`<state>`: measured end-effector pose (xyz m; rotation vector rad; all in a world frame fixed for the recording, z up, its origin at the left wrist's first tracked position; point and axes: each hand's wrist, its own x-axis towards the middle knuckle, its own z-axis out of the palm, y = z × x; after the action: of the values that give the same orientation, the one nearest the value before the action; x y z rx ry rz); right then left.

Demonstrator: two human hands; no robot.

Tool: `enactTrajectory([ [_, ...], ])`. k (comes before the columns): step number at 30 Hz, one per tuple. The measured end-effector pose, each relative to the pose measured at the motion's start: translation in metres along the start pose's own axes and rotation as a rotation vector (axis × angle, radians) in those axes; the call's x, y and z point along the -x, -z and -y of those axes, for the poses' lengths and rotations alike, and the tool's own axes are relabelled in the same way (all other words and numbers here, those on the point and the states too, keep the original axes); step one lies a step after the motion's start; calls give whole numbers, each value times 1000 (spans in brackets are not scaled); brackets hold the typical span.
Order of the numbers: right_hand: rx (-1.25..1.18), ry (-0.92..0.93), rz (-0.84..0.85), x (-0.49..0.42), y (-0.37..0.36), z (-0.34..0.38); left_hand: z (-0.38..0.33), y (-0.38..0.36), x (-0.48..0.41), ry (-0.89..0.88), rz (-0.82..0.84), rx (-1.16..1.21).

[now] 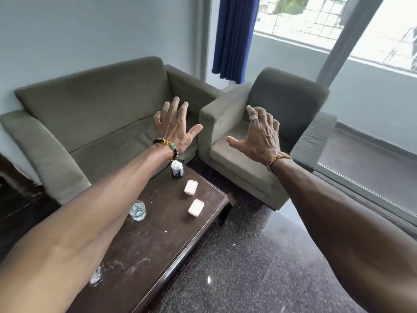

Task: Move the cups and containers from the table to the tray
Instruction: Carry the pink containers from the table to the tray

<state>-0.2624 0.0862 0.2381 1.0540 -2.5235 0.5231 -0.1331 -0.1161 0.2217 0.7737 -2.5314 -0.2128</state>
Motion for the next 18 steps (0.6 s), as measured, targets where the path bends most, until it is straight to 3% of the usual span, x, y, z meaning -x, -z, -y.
enactTrajectory([
  [9,27,-84,26,-20,-28,-66,-45,-58,-40,-84,77,9],
  [18,-26,-27,199,-45,-101,-116,-60,-142,-41,44,168,-103],
])
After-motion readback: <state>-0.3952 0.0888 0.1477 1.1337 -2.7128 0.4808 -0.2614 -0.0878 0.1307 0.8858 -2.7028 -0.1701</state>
